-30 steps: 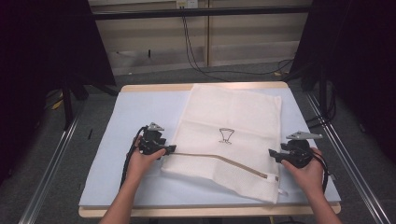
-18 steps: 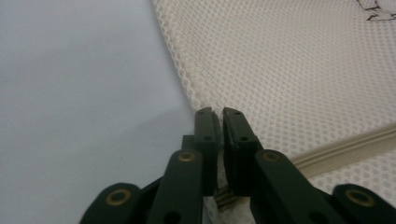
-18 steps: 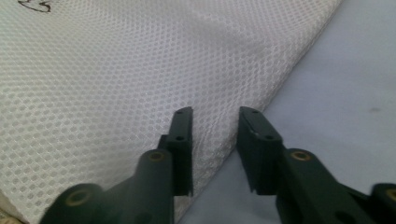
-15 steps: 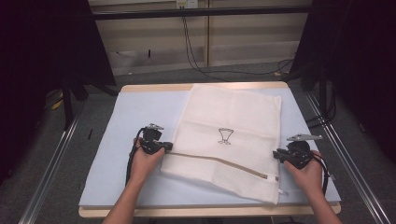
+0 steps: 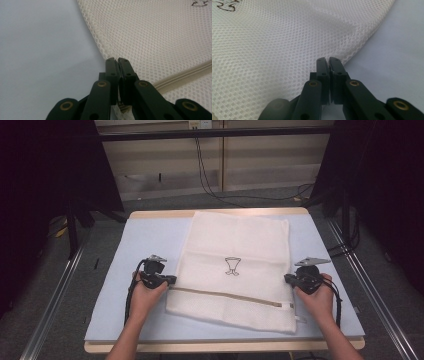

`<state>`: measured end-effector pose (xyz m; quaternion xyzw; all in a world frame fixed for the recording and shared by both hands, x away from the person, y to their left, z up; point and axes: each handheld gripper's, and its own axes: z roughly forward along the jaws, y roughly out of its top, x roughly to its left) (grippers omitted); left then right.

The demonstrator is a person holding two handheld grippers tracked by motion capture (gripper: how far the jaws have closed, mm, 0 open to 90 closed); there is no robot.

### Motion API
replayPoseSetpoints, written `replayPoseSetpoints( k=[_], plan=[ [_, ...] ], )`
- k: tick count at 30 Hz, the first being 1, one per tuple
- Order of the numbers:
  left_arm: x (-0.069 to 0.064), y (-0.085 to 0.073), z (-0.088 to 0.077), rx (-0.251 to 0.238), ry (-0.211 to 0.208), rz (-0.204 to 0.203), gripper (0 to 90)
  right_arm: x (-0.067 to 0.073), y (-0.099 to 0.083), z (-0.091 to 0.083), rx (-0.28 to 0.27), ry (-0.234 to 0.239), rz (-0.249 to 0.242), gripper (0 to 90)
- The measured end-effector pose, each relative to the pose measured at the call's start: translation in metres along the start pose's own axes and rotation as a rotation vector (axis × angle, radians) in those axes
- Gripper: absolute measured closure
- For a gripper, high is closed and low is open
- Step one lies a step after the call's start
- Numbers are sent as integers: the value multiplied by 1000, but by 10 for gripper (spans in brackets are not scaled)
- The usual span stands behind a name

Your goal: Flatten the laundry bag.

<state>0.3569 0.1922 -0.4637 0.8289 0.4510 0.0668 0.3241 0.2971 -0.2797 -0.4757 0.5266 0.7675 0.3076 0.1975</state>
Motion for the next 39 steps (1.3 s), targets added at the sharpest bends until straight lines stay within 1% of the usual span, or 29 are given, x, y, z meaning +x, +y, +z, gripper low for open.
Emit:
replayPoseSetpoints(
  k=[1,2,3,4,6,7,8,9,13,16,19,20,23,24,25,26,27,28,29,30,31,32,33,34,35,36,37,38,39],
  plan=[
    [0,0,0,0,0,0,874,0,0,0,0,0,0,877],
    [2,-4,-3,-6,6,-18,874,2,4,4,-5,5,-16,877],
    [2,-4,-3,-6,6,-18,874,2,4,4,-5,5,-16,877],
    [4,-7,-6,-5,2,-32,874,5,8,8,-6,11,-21,879],
    [5,-8,-8,2,2,-33,875,6,10,10,-6,13,-21,879],
    [5,-10,-9,-1,5,-41,875,8,13,13,-9,17,-27,880],
    [5,-11,-10,-1,13,-40,875,8,13,13,-9,17,-27,880],
    [5,-12,-11,-6,13,-50,875,8,15,15,-7,19,-32,880],
    [6,-17,-15,9,22,-43,875,10,20,20,-9,26,-38,881],
    [5,-21,-20,14,21,-56,875,12,24,24,-11,39,-40,880],
    [7,-23,-24,18,23,-57,875,13,26,26,-14,46,-52,881],
    [7,-26,-26,17,15,-68,875,14,28,29,-17,48,-58,880],
    [8,-28,-28,19,6,-67,873,16,29,29,-13,50,-59,881],
    [8,-28,-29,26,3,-63,870,16,29,28,-11,59,-56,881],
    [8,-28,-29,26,7,-59,870,16,29,28,-11,59,-56,881],
    [8,-28,-29,23,7,-60,841,15,29,27,-16,63,-59,881],
    [7,-27,-29,14,23,-52,841,15,29,27,-16,63,-59,881],
    [7,-27,-30,-15,56,-35,665,15,28,26,-20,70,-46,879],
    [10,-24,-31,-64,86,-39,623,14,28,26,-30,78,-53,879],
    [12,-23,-30,-82,68,-63,622,14,27,25,-32,82,-43,879],
    [13,-22,-27,-112,86,-88,598,14,27,26,-35,83,-47,878],
    [16,-20,-24,-110,92,-72,558,14,26,26,-32,84,-50,878],
    [18,-19,-19,-105,90,-78,553,15,26,26,-26,83,-39,878],
    [21,-18,-15,-93,103,-70,547,15,25,26,-31,85,-46,878],
    [23,-17,-11,-101,120,-71,546,15,25,26,-28,86,-46,878],
    [26,-16,-8,-105,127,-71,546,15,25,25,-34,85,-43,877],
    [26,-16,-8,-105,127,-71,552,15,25,25,-34,85,-43,877],
    [29,-17,-3,-112,132,-90,558,15,23,24,-35,89,-44,873],
    [29,-17,-3,-112,132,-90,571,16,22,24,-34,88,-43,873]
  ],
)
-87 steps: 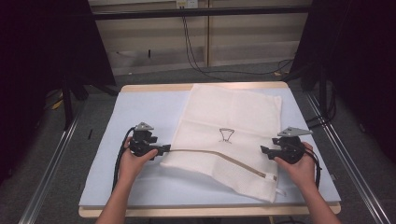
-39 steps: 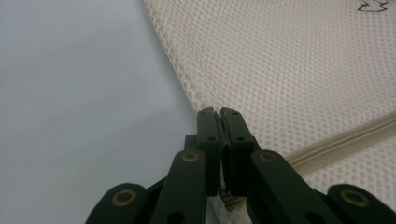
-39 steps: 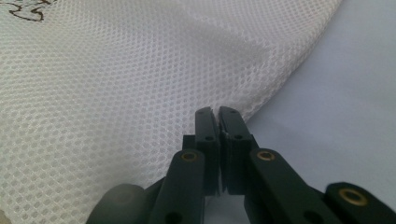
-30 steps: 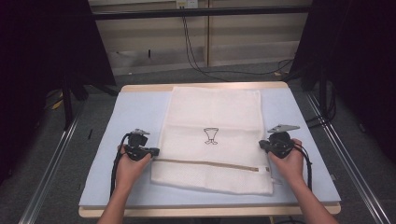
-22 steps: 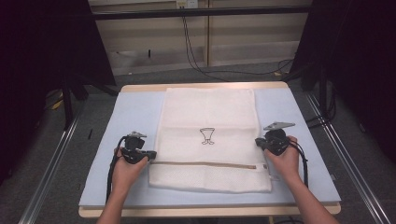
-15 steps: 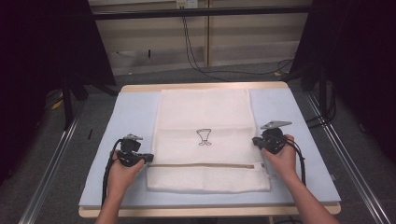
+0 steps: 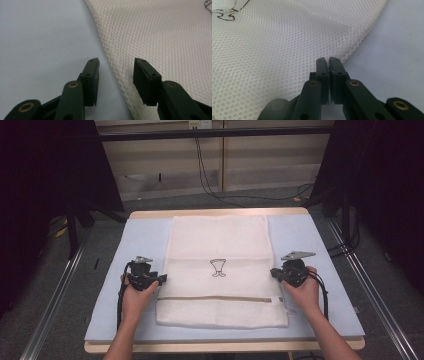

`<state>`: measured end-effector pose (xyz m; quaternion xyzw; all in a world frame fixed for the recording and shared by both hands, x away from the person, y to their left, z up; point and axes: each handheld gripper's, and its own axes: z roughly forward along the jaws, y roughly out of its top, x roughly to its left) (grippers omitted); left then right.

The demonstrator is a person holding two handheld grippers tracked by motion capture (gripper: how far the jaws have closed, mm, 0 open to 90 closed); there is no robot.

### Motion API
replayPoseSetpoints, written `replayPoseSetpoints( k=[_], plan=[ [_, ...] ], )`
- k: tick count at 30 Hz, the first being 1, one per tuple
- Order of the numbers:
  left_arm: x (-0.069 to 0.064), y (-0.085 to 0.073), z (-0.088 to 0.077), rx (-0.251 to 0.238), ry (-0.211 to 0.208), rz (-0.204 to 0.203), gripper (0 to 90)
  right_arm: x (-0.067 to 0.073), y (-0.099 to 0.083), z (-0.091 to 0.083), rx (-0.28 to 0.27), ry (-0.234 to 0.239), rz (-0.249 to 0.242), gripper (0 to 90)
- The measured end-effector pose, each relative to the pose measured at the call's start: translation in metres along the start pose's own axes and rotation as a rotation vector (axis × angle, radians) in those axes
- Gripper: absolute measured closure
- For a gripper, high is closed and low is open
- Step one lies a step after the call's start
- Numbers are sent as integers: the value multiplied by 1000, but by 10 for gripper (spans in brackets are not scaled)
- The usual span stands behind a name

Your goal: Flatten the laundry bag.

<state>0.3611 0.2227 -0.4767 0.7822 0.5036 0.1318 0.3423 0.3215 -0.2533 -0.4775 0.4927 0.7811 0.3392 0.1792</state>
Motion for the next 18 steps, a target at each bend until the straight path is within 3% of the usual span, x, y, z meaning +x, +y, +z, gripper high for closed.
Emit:
replayPoseSetpoints(
  k=[3,4,6,9,13,18],
  plan=[
    [2,0,0,-7,-27,-29,639,-1,-2,1,-5,3,-10,872],
    [0,0,-1,20,-64,-29,753,-1,-2,1,-6,2,-3,872],
    [-1,0,-1,30,-70,-22,829,0,-2,0,3,3,5,873],
    [-3,-1,-8,56,-92,-45,865,1,-3,-2,5,18,-2,875],
    [-1,-3,-15,63,-84,-34,866,2,-4,-4,2,32,15,876],
    [4,-6,-21,78,-73,-36,867,6,-4,-3,-3,60,-1,876]
  ],
)
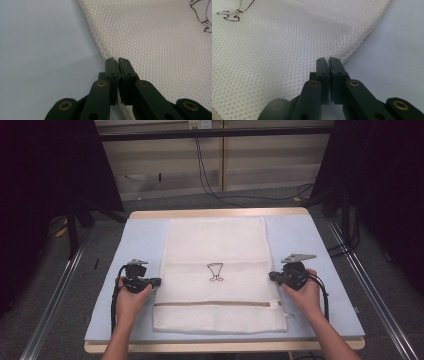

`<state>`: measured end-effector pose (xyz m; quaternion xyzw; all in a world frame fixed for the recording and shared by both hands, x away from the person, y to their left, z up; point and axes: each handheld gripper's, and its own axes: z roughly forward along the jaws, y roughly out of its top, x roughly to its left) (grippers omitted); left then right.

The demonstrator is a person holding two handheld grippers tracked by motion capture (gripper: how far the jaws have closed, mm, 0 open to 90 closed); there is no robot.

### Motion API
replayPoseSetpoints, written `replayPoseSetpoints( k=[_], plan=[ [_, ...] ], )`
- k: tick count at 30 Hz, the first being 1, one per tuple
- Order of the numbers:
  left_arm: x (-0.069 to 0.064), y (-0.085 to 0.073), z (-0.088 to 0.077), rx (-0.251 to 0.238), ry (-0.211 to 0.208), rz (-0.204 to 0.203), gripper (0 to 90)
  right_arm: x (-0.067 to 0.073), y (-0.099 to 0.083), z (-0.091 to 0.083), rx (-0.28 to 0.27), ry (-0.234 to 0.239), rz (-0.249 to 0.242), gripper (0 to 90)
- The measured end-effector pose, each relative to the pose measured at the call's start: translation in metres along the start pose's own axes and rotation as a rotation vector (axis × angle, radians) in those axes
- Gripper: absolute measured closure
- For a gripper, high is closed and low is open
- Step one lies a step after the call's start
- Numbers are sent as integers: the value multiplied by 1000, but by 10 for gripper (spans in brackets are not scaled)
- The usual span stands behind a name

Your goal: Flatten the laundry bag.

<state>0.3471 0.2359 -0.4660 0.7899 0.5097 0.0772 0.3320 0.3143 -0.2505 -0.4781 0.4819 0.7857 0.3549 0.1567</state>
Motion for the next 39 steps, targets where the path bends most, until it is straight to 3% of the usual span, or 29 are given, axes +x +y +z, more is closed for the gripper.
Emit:
replayPoseSetpoints(
  k=[3,7,9,24,27,30,32,36,38,39],
  plan=[
    [1,-2,-1,-10,-6,-25,867,1,0,1,-6,11,-12,875],
    [3,-4,-5,3,17,-5,867,4,0,2,-5,25,-11,875],
    [3,-5,-6,4,27,-17,867,5,0,3,-10,32,-19,874],
    [6,-7,-12,7,23,-31,858,9,0,4,-12,44,-29,868],
    [6,-5,-15,-40,24,-56,773,11,-1,3,-13,37,-34,847],
    [5,-3,-18,-45,1,-53,712,11,-1,2,-17,33,-38,845],
    [1,0,-18,-68,-9,-56,609,11,-2,0,-15,36,-25,845],
    [-7,5,-17,-75,-28,-27,542,10,-3,-1,-19,37,-27,837],
    [-11,7,-16,-78,-52,-17,480,11,-3,-3,-24,29,-25,795],
    [-14,8,-16,-77,-54,-7,468,12,-4,-5,-33,9,-36,709]
  ],
)
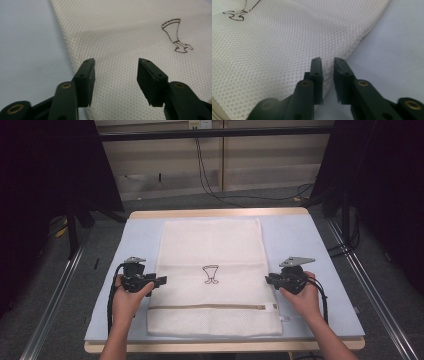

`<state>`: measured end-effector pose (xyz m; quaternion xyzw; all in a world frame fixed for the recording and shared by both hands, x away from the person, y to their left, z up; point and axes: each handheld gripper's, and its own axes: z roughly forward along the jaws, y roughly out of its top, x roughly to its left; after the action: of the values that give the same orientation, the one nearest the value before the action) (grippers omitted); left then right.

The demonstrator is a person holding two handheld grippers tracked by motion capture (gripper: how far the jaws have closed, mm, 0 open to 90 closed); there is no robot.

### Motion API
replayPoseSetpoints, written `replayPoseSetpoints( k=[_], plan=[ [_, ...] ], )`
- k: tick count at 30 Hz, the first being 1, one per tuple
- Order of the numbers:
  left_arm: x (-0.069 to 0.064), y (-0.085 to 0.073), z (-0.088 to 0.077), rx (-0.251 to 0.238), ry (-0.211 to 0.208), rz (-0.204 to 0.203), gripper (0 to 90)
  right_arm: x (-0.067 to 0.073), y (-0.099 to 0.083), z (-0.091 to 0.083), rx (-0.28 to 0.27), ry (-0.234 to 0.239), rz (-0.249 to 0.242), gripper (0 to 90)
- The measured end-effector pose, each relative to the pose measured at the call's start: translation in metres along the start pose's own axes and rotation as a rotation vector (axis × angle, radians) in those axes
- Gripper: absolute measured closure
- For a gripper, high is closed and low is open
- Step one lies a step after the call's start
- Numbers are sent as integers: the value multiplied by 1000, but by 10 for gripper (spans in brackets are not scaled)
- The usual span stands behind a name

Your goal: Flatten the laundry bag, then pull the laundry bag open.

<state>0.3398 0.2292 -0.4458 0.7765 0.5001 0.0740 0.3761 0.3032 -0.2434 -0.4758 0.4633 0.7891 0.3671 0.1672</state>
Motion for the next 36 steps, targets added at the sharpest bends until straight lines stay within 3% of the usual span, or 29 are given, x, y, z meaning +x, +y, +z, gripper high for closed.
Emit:
replayPoseSetpoints(
  k=[5,12,15,17,20,23,24,26,27,28,30,33,35,36],
  plan=[
    [-11,6,4,3,-35,39,439,-1,-2,-7,-16,-14,-3,639],
    [-23,13,9,-1,-44,49,419,-2,-6,-13,-34,-9,-6,556],
    [-29,16,11,-1,-35,65,405,-2,-8,-15,-49,1,-7,479],
    [-37,18,12,11,-10,110,402,-1,-9,-16,-47,0,-15,425],
    [-51,23,16,3,-70,104,398,0,-10,-19,-47,12,-17,363],
    [-58,25,17,8,-74,119,392,1,-10,-21,-61,22,-18,352],
    [-65,27,18,3,-97,130,391,2,-11,-23,-66,21,-25,338],
    [-69,27,19,-6,-114,119,390,2,-12,-26,-72,27,-36,335],
    [-71,27,19,12,-117,138,390,2,-12,-26,-72,27,-36,335],
    [-76,27,21,1,-123,119,386,3,-12,-27,-80,22,-33,334],
    [-81,28,22,22,-140,160,380,5,-11,-29,-94,33,-49,340],
    [-90,28,24,30,-168,165,365,7,-10,-30,-111,20,-68,346],
    [-96,27,27,42,-184,167,367,9,-9,-31,-100,37,-61,349],
    [-99,27,27,50,-201,166,367,10,-9,-32,-103,40,-65,396]
  ],
)
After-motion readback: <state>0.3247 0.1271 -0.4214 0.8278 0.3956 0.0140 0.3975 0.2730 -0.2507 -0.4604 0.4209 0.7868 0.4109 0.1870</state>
